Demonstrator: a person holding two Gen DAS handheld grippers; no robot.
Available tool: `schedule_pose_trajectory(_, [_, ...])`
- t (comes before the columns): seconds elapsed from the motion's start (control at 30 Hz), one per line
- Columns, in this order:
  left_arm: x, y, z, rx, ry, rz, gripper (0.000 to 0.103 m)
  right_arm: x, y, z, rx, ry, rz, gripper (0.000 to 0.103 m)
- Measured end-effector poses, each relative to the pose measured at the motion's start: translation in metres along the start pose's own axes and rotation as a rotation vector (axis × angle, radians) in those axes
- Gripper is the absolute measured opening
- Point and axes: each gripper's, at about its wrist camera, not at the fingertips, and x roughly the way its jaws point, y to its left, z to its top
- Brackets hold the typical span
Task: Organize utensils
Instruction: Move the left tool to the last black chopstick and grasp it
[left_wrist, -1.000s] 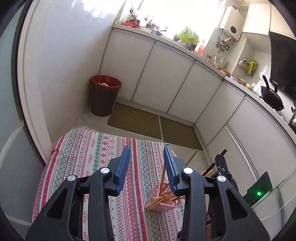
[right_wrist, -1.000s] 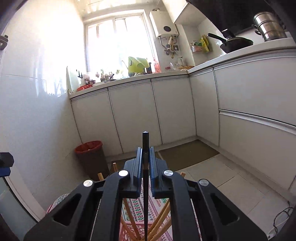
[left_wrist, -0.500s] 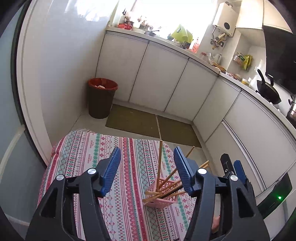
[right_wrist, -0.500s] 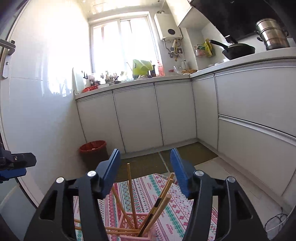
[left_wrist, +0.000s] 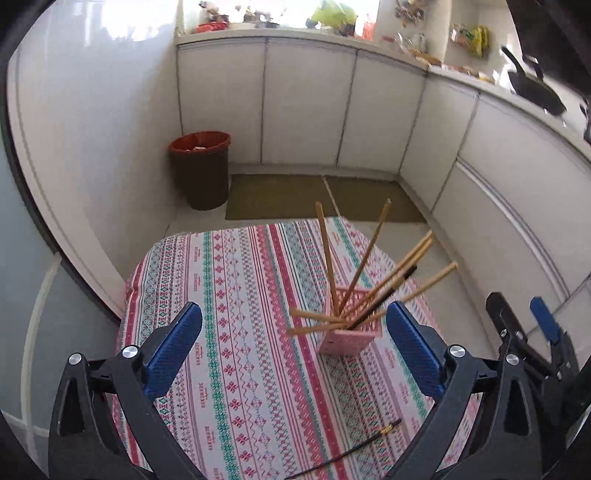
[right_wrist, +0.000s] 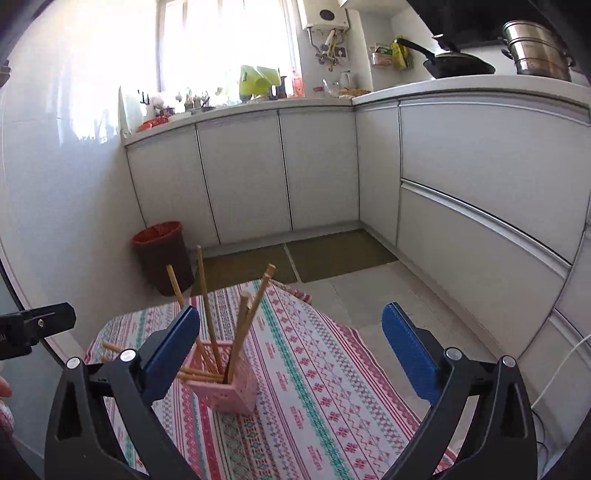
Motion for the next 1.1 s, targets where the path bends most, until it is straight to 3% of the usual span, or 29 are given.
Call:
schedule_pose_trajectory(0.2, [0.029,-0.041,-0.043,0.233,0.144,-0.019,0.096,-0.008,-0.042,-0.038,-0.033,0.148,-0.024,0.096])
schedule_pose_trajectory(0.53, [0.113,-0.122,-0.125,0.502,0.468,-0.144,0.095,-0.009,-0.109,-0.093,-0.050,0.309,-0.031,0.096])
schedule_pose_trajectory(0.63, [0.135,-0.138,-0.144,0.552,0.542,-0.171,0.085,-0.007,-0.123,-0.105,-0.032,0.341,-0.066,0.096])
schedule_pose_trajectory(0.8, [0.171,-0.158,-0.165,0.610,0.647,-0.147,0.049,-0.010,-0.141,-0.106,0.009,0.335,-0.087,0.096])
schedule_pose_trajectory(0.83, [0.176,-0.159,-0.169,0.621,0.662,-0.144,0.046,-0.009,-0.143,-0.107,0.017,0.338,-0.091,0.096])
schedule_pose_trajectory(0.87, [0.179,-0.160,-0.172,0.627,0.665,-0.144,0.045,-0.008,-0.145,-0.107,0.022,0.342,-0.094,0.096])
schedule_pose_trajectory(0.97, [0.178,-0.157,-0.170,0.627,0.664,-0.155,0.029,-0.005,-0.146,-0.108,0.020,0.350,-0.092,0.096])
schedule_pose_trajectory(1.03, [0.175,-0.155,-0.170,0.621,0.660,-0.162,0.026,-0.003,-0.144,-0.109,0.016,0.352,-0.088,0.096])
schedule_pose_trajectory(1.1, [0.171,-0.150,-0.169,0.619,0.655,-0.170,0.018,-0.002,-0.139,-0.108,0.007,0.350,-0.078,0.096])
